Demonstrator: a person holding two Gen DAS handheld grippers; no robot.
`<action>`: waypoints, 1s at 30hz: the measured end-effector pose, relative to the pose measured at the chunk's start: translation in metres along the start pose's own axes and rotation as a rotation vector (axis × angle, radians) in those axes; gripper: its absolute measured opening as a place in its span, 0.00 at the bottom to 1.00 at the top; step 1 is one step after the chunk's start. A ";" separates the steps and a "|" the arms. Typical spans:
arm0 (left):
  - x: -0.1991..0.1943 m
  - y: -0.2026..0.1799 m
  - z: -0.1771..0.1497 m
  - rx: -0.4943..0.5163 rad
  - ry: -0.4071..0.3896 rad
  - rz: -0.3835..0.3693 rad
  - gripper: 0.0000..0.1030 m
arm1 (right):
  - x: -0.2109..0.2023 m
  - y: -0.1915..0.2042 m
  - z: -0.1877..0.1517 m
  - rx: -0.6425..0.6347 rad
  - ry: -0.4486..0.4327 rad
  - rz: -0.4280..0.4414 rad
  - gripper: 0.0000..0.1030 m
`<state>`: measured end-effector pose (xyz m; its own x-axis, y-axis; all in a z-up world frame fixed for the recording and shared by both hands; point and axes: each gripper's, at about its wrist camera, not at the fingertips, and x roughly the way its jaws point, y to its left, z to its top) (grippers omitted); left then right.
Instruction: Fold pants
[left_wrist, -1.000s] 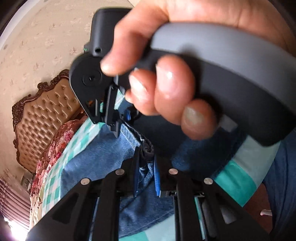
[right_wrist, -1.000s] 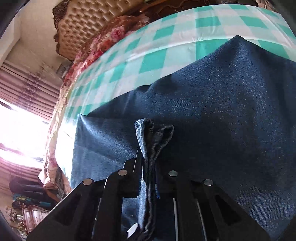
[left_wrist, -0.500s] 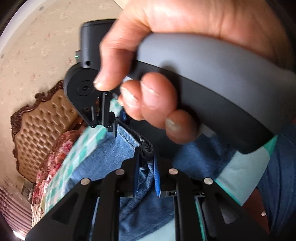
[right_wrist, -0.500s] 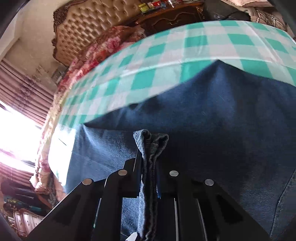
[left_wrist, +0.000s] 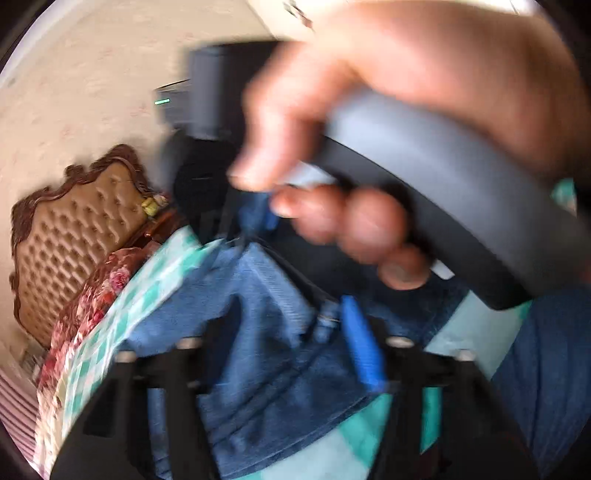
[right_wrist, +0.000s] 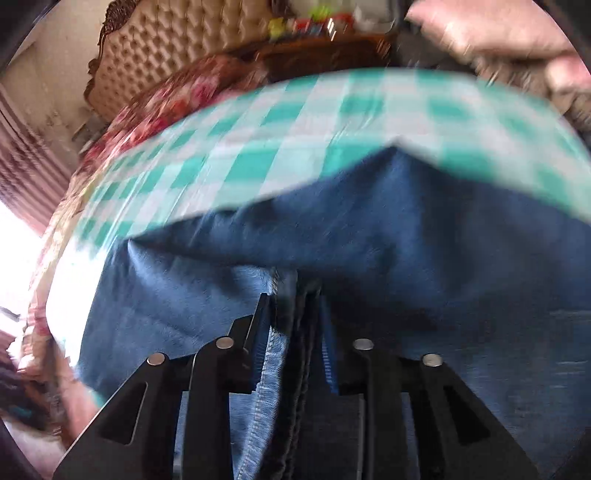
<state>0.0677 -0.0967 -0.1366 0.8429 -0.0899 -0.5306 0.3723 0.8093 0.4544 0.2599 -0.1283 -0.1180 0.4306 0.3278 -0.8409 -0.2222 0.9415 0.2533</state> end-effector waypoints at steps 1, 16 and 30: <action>-0.008 0.007 -0.002 -0.022 -0.015 0.009 0.65 | -0.017 0.004 0.001 -0.008 -0.064 -0.054 0.29; -0.066 0.111 -0.146 -0.110 0.188 0.478 0.72 | 0.011 0.085 -0.063 -0.196 -0.060 -0.210 0.36; -0.024 0.117 -0.141 0.068 0.264 0.513 0.72 | 0.011 0.084 -0.068 -0.197 -0.044 -0.217 0.37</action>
<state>0.0359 0.0823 -0.1714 0.7997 0.4588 -0.3872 -0.0265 0.6713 0.7407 0.1863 -0.0508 -0.1382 0.5234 0.1281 -0.8424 -0.2850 0.9580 -0.0314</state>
